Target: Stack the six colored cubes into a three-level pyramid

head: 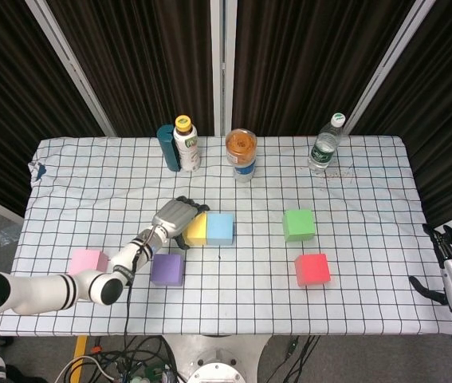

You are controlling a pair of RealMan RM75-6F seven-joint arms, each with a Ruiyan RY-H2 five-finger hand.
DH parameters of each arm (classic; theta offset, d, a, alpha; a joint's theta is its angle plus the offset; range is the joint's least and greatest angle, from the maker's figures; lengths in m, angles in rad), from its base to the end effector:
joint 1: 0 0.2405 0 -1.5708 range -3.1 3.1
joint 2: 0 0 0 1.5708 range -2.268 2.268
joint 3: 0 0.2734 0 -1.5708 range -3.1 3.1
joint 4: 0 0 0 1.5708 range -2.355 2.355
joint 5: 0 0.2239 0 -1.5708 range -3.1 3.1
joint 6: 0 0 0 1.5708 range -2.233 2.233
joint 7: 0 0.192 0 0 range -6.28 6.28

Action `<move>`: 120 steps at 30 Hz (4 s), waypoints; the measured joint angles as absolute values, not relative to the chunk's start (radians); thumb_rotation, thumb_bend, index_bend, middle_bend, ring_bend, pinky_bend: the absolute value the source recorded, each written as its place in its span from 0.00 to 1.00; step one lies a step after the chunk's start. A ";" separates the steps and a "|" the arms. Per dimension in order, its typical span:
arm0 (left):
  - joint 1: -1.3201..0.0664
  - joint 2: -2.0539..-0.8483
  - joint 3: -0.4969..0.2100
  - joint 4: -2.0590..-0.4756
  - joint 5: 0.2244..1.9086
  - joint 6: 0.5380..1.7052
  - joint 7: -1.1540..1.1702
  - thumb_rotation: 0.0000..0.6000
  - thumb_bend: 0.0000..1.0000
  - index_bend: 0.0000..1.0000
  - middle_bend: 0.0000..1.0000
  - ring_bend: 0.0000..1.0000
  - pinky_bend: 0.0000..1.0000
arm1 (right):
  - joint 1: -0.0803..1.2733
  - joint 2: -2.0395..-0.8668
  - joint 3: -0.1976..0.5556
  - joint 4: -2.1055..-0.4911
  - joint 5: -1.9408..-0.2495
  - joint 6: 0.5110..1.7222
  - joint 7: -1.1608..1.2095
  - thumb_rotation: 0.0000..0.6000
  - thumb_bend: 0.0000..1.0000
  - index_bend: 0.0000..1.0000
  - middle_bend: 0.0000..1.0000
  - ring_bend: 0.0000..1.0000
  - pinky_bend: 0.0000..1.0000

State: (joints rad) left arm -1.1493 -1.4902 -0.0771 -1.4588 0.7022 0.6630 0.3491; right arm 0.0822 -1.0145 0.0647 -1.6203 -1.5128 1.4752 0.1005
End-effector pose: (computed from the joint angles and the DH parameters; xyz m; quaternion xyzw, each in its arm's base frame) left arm -0.0819 0.4370 -0.0816 -0.8143 -0.4029 -0.2616 0.3257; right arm -0.3345 -0.2343 0.1894 0.5937 -0.3845 0.3957 0.5857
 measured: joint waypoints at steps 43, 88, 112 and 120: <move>-0.789 -1.077 -0.005 -1.835 0.938 1.023 0.220 1.00 0.00 0.15 0.21 0.13 0.12 | 0.105 -0.983 0.090 -1.613 -1.530 1.483 0.110 1.00 0.15 0.00 0.16 0.00 0.11; -0.486 -1.209 0.038 -1.621 1.098 1.023 0.194 1.00 0.01 0.45 0.43 0.33 0.11 | 0.136 -0.970 0.069 -1.632 -1.579 1.470 0.114 1.00 0.15 0.00 0.16 0.00 0.11; -0.829 -1.295 -0.157 -1.593 0.719 0.764 0.342 1.00 0.01 0.40 0.41 0.33 0.11 | 0.133 -0.968 0.066 -1.637 -1.576 1.475 0.113 1.00 0.15 0.00 0.16 0.00 0.11; -0.935 -1.383 -0.130 -1.531 0.516 0.769 0.464 1.00 0.02 0.20 0.21 0.16 0.11 | 0.135 -0.970 0.065 -1.635 -1.572 1.469 0.114 1.00 0.15 0.00 0.16 0.00 0.11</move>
